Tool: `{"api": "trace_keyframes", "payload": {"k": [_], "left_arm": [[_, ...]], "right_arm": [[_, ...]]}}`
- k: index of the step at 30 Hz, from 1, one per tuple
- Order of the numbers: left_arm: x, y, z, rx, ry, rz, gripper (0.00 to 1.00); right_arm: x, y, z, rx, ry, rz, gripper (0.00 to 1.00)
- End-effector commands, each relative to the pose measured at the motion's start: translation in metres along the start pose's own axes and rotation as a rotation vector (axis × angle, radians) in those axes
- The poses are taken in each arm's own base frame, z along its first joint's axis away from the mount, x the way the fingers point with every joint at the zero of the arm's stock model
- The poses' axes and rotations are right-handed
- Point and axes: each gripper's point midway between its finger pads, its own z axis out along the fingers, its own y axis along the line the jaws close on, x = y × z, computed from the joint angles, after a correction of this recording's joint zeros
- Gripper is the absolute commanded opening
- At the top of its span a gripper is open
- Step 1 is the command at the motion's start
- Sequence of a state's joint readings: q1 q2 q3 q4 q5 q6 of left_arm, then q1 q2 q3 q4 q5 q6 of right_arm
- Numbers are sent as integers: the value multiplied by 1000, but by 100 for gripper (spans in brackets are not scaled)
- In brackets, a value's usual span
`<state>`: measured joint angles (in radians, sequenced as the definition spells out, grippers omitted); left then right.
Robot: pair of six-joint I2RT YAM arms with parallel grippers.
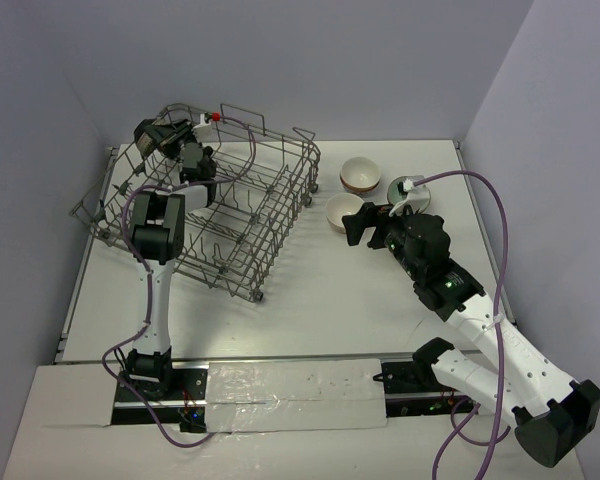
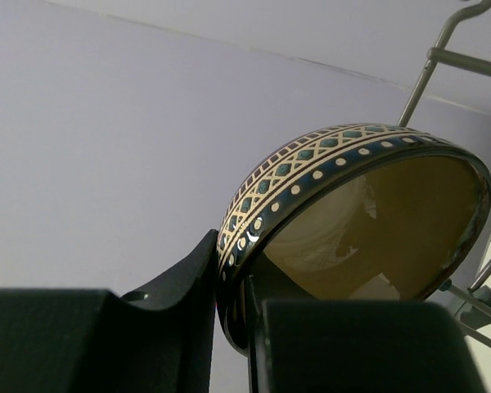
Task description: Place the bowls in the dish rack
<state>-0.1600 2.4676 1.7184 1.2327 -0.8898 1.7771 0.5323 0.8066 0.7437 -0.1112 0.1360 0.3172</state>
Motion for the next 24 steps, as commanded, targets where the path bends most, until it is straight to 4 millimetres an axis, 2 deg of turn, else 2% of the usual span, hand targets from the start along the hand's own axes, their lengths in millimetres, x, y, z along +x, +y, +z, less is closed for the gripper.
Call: {"api": "trace_keyframes", "payload": {"k": [1, 11, 17, 24], "left_arm": [[12, 95, -4, -267, 10, -287, 0], [16, 99, -1, -126, 138, -310, 0], [18, 93, -3, -78, 174, -317, 0], [10, 76, -4, -7, 179, -297, 0]], "right_arm": [[-10, 4, 1, -19, -49, 9, 100], [-16, 7, -4, -36, -65, 14, 100], [-17, 9, -5, -47, -66, 14, 100], [-20, 8, -7, -39, -72, 12, 100]]}}
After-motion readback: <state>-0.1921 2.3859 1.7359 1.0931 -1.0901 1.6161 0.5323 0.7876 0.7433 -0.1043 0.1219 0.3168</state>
